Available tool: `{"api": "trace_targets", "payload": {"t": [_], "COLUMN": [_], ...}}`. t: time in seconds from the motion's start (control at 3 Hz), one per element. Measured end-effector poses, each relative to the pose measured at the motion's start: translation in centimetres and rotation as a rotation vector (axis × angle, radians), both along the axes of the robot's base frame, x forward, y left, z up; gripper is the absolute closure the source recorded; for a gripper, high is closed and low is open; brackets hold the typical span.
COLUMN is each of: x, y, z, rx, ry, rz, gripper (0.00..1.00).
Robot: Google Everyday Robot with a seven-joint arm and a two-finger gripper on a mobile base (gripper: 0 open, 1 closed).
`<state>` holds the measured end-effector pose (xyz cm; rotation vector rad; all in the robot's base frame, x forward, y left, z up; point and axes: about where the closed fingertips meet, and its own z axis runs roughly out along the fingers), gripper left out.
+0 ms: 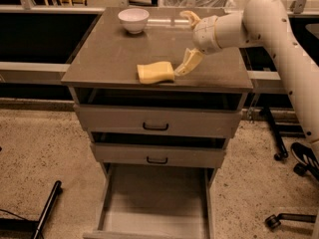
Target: Pick sponge from bottom drawer and place on counter
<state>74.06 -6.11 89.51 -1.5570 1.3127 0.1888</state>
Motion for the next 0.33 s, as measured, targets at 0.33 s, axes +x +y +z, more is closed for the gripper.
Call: {"api": "trace_targets", "payload": {"t": [0.33], "x": [-0.03], "y": [0.02], "z": [0.03], "rx": [-0.002], "ry": [-0.001], "rz": [0.001], "gripper": [0.00]}}
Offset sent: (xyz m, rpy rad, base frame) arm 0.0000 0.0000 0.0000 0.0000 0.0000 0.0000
